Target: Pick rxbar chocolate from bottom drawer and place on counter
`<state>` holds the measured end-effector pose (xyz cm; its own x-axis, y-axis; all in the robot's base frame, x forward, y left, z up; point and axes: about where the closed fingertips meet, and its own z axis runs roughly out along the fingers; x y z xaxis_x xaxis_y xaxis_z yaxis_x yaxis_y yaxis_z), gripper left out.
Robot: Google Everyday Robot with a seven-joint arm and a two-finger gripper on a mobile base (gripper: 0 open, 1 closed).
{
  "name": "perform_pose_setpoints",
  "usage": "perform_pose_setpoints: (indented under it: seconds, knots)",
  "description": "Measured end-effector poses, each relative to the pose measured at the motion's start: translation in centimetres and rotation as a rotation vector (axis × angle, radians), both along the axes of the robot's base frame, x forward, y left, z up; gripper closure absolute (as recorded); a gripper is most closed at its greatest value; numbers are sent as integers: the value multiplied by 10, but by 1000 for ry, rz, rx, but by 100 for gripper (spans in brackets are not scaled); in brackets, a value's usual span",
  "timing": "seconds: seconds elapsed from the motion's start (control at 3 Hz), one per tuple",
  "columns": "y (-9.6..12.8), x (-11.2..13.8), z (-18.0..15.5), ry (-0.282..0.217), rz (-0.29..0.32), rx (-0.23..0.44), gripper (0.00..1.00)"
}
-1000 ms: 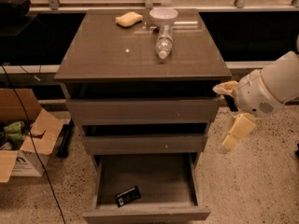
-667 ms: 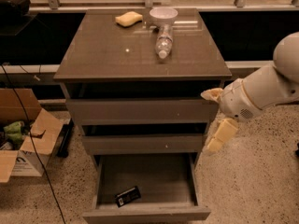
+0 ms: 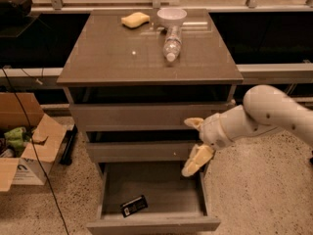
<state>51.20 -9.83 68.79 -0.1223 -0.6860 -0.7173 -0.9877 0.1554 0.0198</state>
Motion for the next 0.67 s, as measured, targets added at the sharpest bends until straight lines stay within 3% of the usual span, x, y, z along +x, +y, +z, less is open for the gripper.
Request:
perform_pose_setpoints:
  seconds: [0.33,0.67]
  knots:
    - [24,10,-59,7,-32,70,0]
    - [41,24,-113,94,-65,134,0]
